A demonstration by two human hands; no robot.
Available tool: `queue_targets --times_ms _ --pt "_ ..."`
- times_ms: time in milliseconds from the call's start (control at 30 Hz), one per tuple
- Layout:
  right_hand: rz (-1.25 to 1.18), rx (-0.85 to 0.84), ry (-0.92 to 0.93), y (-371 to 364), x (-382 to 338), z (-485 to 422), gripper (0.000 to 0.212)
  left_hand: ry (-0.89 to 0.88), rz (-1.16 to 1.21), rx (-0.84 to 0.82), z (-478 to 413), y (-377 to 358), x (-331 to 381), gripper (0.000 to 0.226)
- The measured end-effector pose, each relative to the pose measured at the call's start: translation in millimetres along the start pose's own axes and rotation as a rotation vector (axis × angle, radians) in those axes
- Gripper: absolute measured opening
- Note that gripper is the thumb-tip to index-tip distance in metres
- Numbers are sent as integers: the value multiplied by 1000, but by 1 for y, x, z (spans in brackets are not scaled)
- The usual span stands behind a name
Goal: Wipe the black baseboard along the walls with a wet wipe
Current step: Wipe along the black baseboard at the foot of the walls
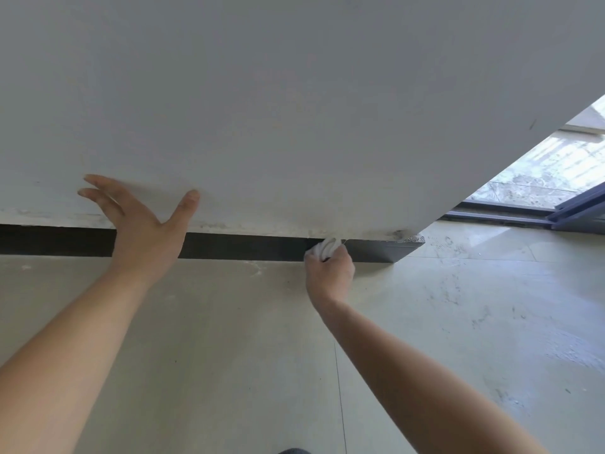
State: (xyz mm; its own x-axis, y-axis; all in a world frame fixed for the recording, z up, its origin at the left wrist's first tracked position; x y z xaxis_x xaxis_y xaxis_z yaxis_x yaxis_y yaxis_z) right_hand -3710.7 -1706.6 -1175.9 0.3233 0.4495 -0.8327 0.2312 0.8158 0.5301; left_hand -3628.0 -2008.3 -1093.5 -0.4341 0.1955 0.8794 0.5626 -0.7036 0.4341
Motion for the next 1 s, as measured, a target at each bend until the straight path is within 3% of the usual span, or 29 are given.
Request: queue_targets --times_ms 133,200,267,367,533,800,900,1000 --pt "284 -249 264 -39 -15 20 9 1 -7 -16 1 3 -1 110" --pt "576 -425 496 -58 -21 35 22 3 -13 -22 1 5 -2 108" --pt "699 -462 635 -57 -22 43 30 8 -29 -35 1 7 -3 106" --pt "603 -354 519 -29 -2 30 30 20 -52 -62 0 10 -5 104" --pt "47 12 -146 36 51 -3 18 30 -65 -80 -1 13 -7 100" --pt "-196 26 -213 -52 15 34 19 8 -61 -94 -1 15 -9 96" --pt "-328 -144 -123 -99 -10 68 24 8 -66 -106 -1 17 -10 94" --pt "-152 -416 33 -132 -30 95 12 0 -72 -133 -2 20 -11 90"
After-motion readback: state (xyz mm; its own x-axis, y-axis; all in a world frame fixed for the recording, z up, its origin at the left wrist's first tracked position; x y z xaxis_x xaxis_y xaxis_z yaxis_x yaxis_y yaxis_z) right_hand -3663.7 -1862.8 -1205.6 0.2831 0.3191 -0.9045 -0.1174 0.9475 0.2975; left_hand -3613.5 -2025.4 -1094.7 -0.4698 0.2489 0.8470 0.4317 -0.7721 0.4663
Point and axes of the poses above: each hand's wrist, its own z-axis away from the middle knuckle, its own y-axis out of the back of the hand, x = y × z, the point moved 10 cm from there along -z, towards the middle knuckle, and after that the axes turned 3 degrees about x, right-handed, at the moved point
